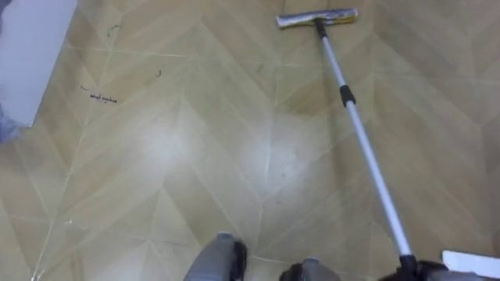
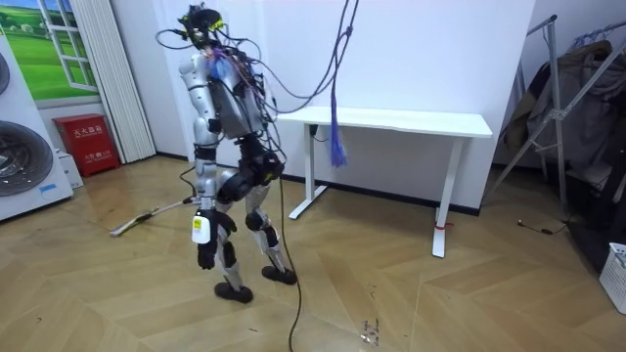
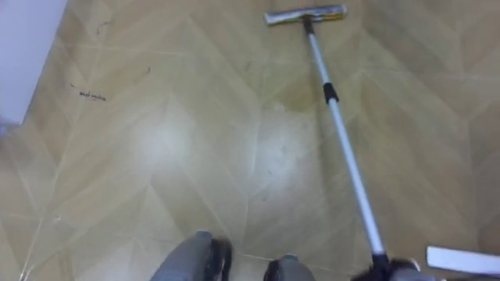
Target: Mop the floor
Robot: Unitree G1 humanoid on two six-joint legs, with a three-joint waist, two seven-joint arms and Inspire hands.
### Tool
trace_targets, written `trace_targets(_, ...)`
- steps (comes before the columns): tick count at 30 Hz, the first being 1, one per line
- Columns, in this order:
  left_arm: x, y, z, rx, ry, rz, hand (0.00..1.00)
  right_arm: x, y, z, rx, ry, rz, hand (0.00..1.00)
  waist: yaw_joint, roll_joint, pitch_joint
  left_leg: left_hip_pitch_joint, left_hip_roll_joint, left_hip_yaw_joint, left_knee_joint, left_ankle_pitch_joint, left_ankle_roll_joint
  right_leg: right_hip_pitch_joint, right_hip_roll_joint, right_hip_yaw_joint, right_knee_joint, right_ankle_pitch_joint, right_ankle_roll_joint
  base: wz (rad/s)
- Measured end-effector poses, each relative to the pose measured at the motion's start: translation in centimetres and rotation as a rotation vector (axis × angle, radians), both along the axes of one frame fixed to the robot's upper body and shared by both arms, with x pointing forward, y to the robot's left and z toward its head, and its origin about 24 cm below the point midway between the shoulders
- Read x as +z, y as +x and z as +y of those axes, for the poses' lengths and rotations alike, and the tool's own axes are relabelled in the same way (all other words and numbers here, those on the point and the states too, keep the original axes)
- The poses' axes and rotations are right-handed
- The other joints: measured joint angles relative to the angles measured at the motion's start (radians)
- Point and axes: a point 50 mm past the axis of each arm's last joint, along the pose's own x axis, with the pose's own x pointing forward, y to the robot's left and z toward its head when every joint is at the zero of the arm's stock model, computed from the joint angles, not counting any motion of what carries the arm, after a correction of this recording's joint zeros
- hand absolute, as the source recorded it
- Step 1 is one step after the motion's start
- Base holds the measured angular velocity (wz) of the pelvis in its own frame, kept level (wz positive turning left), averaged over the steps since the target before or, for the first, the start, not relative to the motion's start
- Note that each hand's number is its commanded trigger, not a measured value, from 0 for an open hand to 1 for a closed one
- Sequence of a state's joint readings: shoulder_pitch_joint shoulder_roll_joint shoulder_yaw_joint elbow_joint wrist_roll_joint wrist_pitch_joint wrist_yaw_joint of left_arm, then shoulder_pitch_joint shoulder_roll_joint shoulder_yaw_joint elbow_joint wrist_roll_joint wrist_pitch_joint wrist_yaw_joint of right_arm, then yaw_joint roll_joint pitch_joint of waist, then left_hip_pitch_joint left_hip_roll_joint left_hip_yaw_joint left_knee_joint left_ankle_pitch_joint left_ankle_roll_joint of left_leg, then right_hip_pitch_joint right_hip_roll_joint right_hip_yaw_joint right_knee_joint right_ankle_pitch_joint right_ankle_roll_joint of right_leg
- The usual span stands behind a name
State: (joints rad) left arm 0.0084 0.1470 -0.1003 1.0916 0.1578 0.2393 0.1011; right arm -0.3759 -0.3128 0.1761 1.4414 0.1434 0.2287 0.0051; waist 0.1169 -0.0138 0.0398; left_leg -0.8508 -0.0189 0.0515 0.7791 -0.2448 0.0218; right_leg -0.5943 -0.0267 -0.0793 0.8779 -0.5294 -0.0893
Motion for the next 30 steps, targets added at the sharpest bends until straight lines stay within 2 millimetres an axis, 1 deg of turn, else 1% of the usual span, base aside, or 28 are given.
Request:
trace_targets(1, -0.1, -0.2, 0.0, 0.0, -0.008, 0.008, 0.0, -0.3, -0.8, -0.1, -0.012, 0.013, 0.015, 1.0, -0.002, 0.003, -0.0045, 0.027, -0.002, 0.018, 0.004, 0.0, 0.031, 0.031, -0.005, 0.014, -0.007, -0.012, 0.016, 0.31)
trace_targets(2, 0.0, -0.1, -0.1, -0.001, -0.011, 0.005, 0.0, -0.5, -1.4, -0.3, -0.018, 0.015, 0.03, 1.0, -0.001, 0.002, -0.0046, 0.04, -0.011, 0.021, 0.008, -0.008, 0.047, 0.038, -0.009, 0.027, 0.008, -0.012, 0.019, 0.33)
trace_targets(3, 0.0, 0.1, -0.1, -0.007, -0.019, 0.001, 0.0, -0.9, -3.0, -0.8, -0.031, 0.014, 0.071, 1.0, -0.001, 0.003, -0.0047, 0.067, -0.032, 0.025, 0.017, -0.041, 0.062, 0.028, -0.028, 0.04, 0.079, 0.008, 0.056, 0.26)
trace_targets(4, 0.0, 0.3, -0.2, -0.009, -0.023, -0.005, 0.0, -1.3, -5.1, -1.5, -0.052, 0.002, 0.123, 1.0, -0.006, 0.005, -0.0069, 0.103, -0.054, 0.031, 0.022, -0.074, 0.077, 0.006, -0.046, 0.056, 0.18, 0.057, 0.089, 0.19)
trace_targets(5, 0.0, 0.2, -0.2, -0.008, -0.024, -0.006, 0.0, -1.5, -6.3, -1.8, -0.061, -0.006, 0.151, 1.0, -0.007, 0.01, -0.0096, 0.118, -0.062, 0.03, 0.023, -0.09, 0.083, -0.008, -0.046, 0.064, 0.228, 0.093, 0.098, 0.06)
trace_targets(6, 0.0, 0.3, -0.3, -0.009, -0.023, -0.014, 0.0, -1.9, -9.0, -2.4, -0.081, -0.025, 0.211, 1.0, -0.007, 0.027, -0.018, 0.148, -0.064, 0.027, 0.033, -0.124, 0.091, -0.042, -0.04, 0.082, 0.306, 0.127, 0.104, -0.06)
trace_targets(7, 0.0, 0.3, -0.2, -0.001, -0.011, -0.022, 0.0, -2.4, -11.4, -2.4, -0.095, -0.037, 0.268, 1.0, -0.014, 0.038, -0.0219, 0.181, -0.063, 0.026, 0.034, -0.151, 0.094, -0.091, -0.04, 0.084, 0.336, 0.125, 0.103, -0.08)
trace_targets(8, 0.1, 0.3, -0.1, 0.002, -0.003, -0.027, 0.0, -2.6, -12.7, -2.2, -0.101, -0.037, 0.296, 1.0, -0.018, 0.043, -0.0247, 0.198, -0.063, 0.023, 0.031, -0.163, 0.094, -0.12, -0.04, 0.079, 0.335, 0.123, 0.101, 0.0)
trace_targets(9, 0.1, 0.5, -0.1, 0.006, 0.003, -0.037, 0.0, -3.0, -14.9, -1.6, -0.115, -0.028, 0.345, 1.0, -0.033, 0.053, -0.033, 0.223, -0.06, 0.019, 0.018, -0.18, 0.092, -0.178, -0.04, 0.076, 0.293, 0.122, 0.098, 0.04)
trace_targets(10, 0.1, 0.5, -0.2, 0.016, 0.004, -0.044, 0.0, -3.4, -16.4, -0.9, -0.121, -0.012, 0.378, 1.0, -0.044, 0.062, -0.0375, 0.25, -0.057, 0.014, -0.007, -0.19, 0.086, -0.223, -0.042, 0.076, 0.193, 0.13, 0.09, 0.0)
trace_targets(11, 0.1, 0.5, -0.3, 0.024, 0.003, -0.048, 0.0, -3.6, -17.0, -0.5, -0.12, 0.0, 0.388, 1.0, -0.053, 0.062, -0.0379, 0.268, -0.056, 0.014, -0.023, -0.194, 0.082, -0.237, -0.044, 0.077, 0.126, 0.14, 0.089, -0.1)
trace_targets(12, 0.1, 0.5, -0.4, 0.03, -0.001, -0.046, 0.0, -3.9, -17.9, 0.3, -0.12, 0.022, 0.408, 1.0, -0.068, 0.063, -0.038, 0.306, -0.053, 0.013, -0.052, -0.205, 0.071, -0.246, -0.043, 0.077, -0.016, 0.183, 0.082, -0.13)
trace_targets(13, 0.0, 0.3, -0.6, 0.045, -0.012, -0.044, 0.0, -4.1, -18.2, 1.0, -0.124, 0.039, 0.426, 1.0, -0.081, 0.069, -0.0355, 0.343, -0.043, 0.006, -0.058, -0.229, 0.057, -0.236, -0.042, 0.07, -0.107, 0.26, 0.073, -0.08)
trace_targets(14, -0.1, 0.2, -0.7, 0.054, -0.018, -0.042, 0.0, -4.2, -18.6, 1.4, -0.123, 0.046, 0.438, 1.0, -0.087, 0.072, -0.0365, 0.358, -0.039, -0.003, -0.056, -0.241, 0.048, -0.223, -0.043, 0.058, -0.112, 0.283, 0.07, -0.09)
trace_targets(15, -0.1, 0.2, -0.9, 0.066, -0.027, -0.044, 0.0, -4.4, -18.5, 1.9, -0.122, 0.056, 0.44, 1.0, -0.086, 0.077, -0.0359, 0.378, -0.022, -0.014, -0.046, -0.263, 0.025, -0.201, -0.036, 0.027, -0.101, 0.276, 0.043, -0.11)
trace_targets(16, -0.1, 0.3, -0.8, 0.08, -0.029, -0.049, 0.0, -4.5, -17.8, 2.2, -0.11, 0.055, 0.427, 1.0, -0.087, 0.084, -0.0351, 0.376, -0.01, -0.021, -0.005, -0.263, 0.02, -0.182, -0.017, 0.018, -0.089, 0.26, 0.021, -0.15)
trace_targets(17, -0.1, 0.3, -0.8, 0.084, -0.027, -0.05, 0.0, -4.5, -17.2, 2.2, -0.105, 0.05, 0.418, 1.0, -0.085, 0.085, -0.0343, 0.372, -0.004, -0.023, 0.026, -0.259, 0.013, -0.173, -0.01, 0.013, -0.082, 0.248, 0.014, -0.1)
trace_targets(19, -0.1, -0.1, -0.5, 0.101, -0.012, -0.041, 0.0, -3.9, -13.5, 1.1, -0.086, -0.01, 0.365, 1.0, -0.083, 0.078, -0.0252, 0.34, 0.014, -0.03, 0.193, -0.212, -0.041, -0.14, 0.001, 0.007, -0.024, 0.176, -0.008, 0.02)
trace_targets(20, -0.1, -0.1, -0.5, 0.101, -0.008, -0.041, 0.0, -3.6, -12.3, 0.7, -0.083, -0.032, 0.339, 1.0, -0.081, 0.075, -0.0226, 0.32, 0.016, -0.03, 0.239, -0.191, -0.046, -0.137, 0.002, 0.007, -0.01, 0.158, -0.011, 0.16)
trace_targets(21, 0.0, 0.0, -0.4, 0.102, 0.006, -0.048, 0.0, -2.8, -9.3, -0.2, -0.076, -0.075, 0.268, 1.0, -0.077, 0.071, -0.0191, 0.266, 0.012, -0.028, 0.302, -0.18, -0.048, -0.137, 0.0, 0.011, 0.013, 0.132, -0.013, 0.16)
trace_targets(22, 0.1, 0.1, -0.1, 0.101, 0.023, -0.058, 0.0, -2.1, -6.5, -0.3, -0.069, -0.095, 0.191, 1.0, -0.068, 0.062, -0.0133, 0.205, 0.008, -0.025, 0.316, -0.182, -0.05, -0.136, 0.0, 0.012, 0.025, 0.114, -0.017, 0.08)
trace_targets(23, 0.2, 0.2, 0.1, 0.098, 0.034, -0.062, 0.0, -1.8, -5.5, -0.4, -0.072, -0.104, 0.16, 1.0, -0.059, 0.055, -0.0091, 0.171, 0.008, -0.025, 0.305, -0.182, -0.051, -0.133, 0.0, 0.012, 0.026, 0.108, -0.022, -0.06)
trace_targets(24, 0.3, 0.4, 0.5, 0.097, 0.05, -0.072, 0.0, -1.0, -3.3, -0.6, -0.067, -0.11, 0.082, 1.0, -0.034, 0.042, -0.0009, 0.11, 0.005, -0.024, 0.246, -0.181, -0.051, -0.12, 0.0, 0.012, 0.02, 0.099, -0.025, 0.05)
trace_targets(26, 0.3, -0.2, 0.6, 0.099, 0.064, -0.064, 0.0, -0.6, -1.4, -0.1, -0.069, -0.085, -0.012, 1.0, -0.022, 0.033, 0.0008, 0.053, 0.004, -0.017, 0.1, -0.163, -0.053, -0.075, 0.002, 0.007, -0.009, 0.078, -0.017, 0.19)
trace_targets(27, 0.2, -0.8, 0.5, 0.096, 0.064, -0.052, 0.0, -0.7, -1.1, 0.6, -0.08, -0.049, -0.042, 1.0, -0.015, 0.023, -0.0003, 0.045, 0.001, -0.01, -0.001, -0.108, -0.033, -0.027, 0.002, 0.008, -0.035, 0.063, -0.01, 0.0)
trace_targets(28, 0.0, -1.9, 0.5, 0.103, 0.061, -0.024, 0.0, -1.1, -1.3, 1.3, -0.09, -0.013, -0.038, 1.0, -0.012, 0.01, -0.0066, 0.06, -0.012, -0.01, -0.069, -0.032, -0.015, 0.023, -0.004, 0.024, -0.063, 0.049, 0.004, -0.07)
trace_targets(29, -0.1, -2.3, 0.4, 0.107, 0.056, -0.013, 0.0, -1.3, -1.6, 1.5, -0.095, 0.002, -0.031, 1.0, -0.011, 0.003, -0.0074, 0.074, -0.017, -0.005, -0.093, -0.001, -0.007, 0.046, -0.009, 0.029, -0.075, 0.042, 0.01, -0.07)
trace_targets(30, -0.2, -2.6, 0.1, 0.114, 0.035, -0.005, 0.0, -1.7, -2.8, 1.3, -0.115, 0.011, -0.008, 1.0, -0.014, 0.003, -0.0096, 0.101, -0.024, 0.006, -0.105, 0.034, 0.021, 0.087, -0.015, 0.038, -0.089, 0.025, 0.028, 0.17)
